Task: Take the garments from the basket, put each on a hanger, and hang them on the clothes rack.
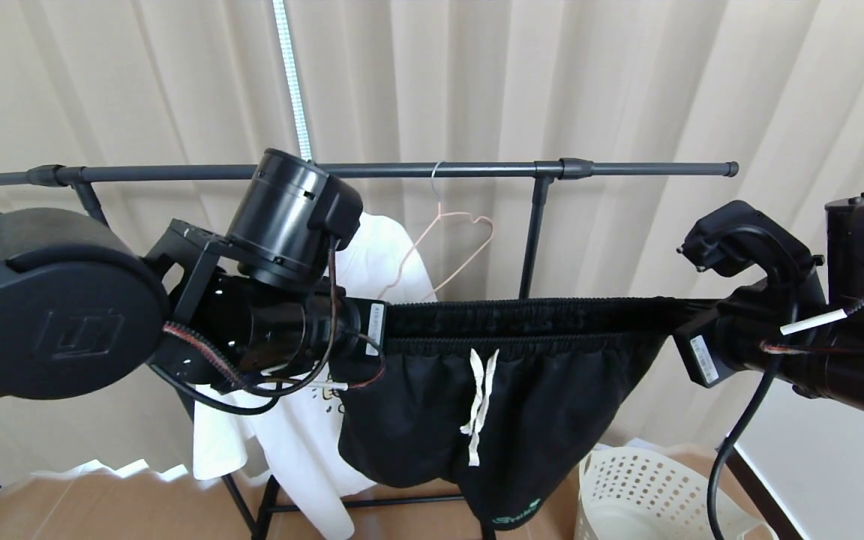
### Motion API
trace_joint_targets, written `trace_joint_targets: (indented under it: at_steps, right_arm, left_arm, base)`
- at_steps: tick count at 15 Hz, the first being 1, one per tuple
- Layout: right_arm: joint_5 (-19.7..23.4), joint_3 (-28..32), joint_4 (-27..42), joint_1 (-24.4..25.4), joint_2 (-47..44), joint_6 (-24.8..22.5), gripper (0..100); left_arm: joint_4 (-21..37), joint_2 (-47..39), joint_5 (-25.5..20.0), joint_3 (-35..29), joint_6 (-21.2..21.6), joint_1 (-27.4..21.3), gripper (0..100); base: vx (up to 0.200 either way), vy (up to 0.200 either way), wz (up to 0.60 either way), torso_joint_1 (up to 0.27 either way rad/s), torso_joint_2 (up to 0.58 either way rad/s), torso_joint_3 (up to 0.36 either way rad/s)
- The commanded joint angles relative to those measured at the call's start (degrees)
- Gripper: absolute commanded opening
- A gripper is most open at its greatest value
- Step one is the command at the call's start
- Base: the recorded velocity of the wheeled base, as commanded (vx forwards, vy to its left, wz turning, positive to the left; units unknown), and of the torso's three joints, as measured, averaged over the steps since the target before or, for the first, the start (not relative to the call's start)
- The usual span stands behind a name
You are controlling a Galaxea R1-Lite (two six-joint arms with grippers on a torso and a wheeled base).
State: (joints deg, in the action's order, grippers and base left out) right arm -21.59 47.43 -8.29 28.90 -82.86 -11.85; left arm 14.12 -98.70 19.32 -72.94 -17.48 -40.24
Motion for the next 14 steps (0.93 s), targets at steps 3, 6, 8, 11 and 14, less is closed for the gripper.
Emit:
trace_joint_targets:
  at_steps: [3, 6, 8, 11, 14]
  right_arm:
    - [0.41, -3.14, 4.95, 10.38, 4.81, -2.74, 0]
    - [1.37, -3.49, 9.43, 18.21, 6.22, -2.74, 0]
    - [1.99, -4.37, 9.43, 21.72, 6.13, -2.74, 0]
    - [3.4, -5.07, 9.34, 27.17, 5.87, -2.3, 0]
    - [3.48, -4.81, 9.26, 32.8, 5.25, 1.57, 0]
  left_arm:
    - [-0.14, -7.74, -2.97, -11.35, -0.36, -2.91, 0]
    - [-0.14, -10.38, -5.79, -18.21, -0.54, -3.7, 0]
    - [-0.14, -11.61, -6.93, -21.9, -0.98, -3.88, 0]
    - [-0.14, -15.3, -7.98, -29.37, -3.0, -3.7, 0]
    - [-0.05, -18.2, -7.98, -34.64, -3.52, -3.53, 0]
  base:
    - [0.0, 0.0, 0.0, 0.0, 0.0, 0.0]
    - [0.0, 0.0, 0.0, 0.0, 0.0, 0.0]
    - [0.0, 0.0, 0.0, 0.0, 0.0, 0.0]
    - [0.0, 0.0, 0.0, 0.0, 0.0, 0.0]
    - [0.0, 0.0, 0.0, 0.0, 0.0, 0.0]
